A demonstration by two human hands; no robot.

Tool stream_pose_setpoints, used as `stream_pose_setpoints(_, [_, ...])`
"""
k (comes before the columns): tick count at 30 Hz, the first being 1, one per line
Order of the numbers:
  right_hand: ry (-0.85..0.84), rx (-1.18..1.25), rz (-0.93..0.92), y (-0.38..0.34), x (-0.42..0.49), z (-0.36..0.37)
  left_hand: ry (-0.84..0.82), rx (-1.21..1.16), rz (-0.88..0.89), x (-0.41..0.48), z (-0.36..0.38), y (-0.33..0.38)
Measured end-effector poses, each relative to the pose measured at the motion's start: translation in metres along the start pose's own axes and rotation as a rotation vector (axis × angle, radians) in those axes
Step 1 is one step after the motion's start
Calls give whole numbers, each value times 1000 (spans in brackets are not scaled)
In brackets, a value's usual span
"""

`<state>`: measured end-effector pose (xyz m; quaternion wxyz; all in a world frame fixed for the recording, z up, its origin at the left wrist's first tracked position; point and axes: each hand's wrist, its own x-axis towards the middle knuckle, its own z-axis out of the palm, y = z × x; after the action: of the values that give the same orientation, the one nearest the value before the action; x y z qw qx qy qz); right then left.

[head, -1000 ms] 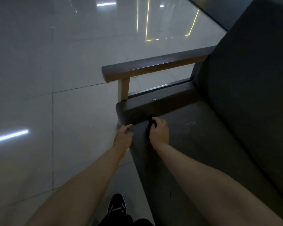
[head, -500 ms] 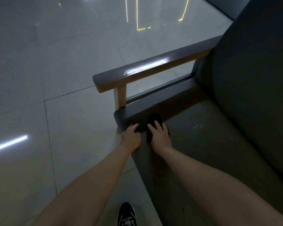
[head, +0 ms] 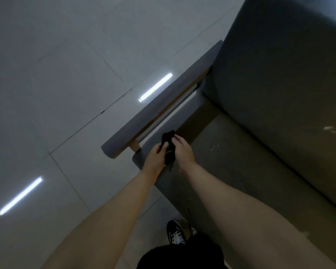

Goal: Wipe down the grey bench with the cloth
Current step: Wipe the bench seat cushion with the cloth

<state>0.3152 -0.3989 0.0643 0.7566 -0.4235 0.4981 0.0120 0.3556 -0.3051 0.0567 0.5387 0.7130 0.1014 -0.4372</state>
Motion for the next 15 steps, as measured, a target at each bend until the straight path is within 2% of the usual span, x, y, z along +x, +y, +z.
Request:
stream_pose_setpoints(4, [-9,86,25,-25,-4,3,40,16,-83,8,7,36])
stream_pose_setpoints(11, [134,-174,-98,-40,3,10,-203,266,-26,32,6,68])
stream_pose_setpoints(15, [302,-224,-149,-42,10,31,-344,381,29,59,-11,75])
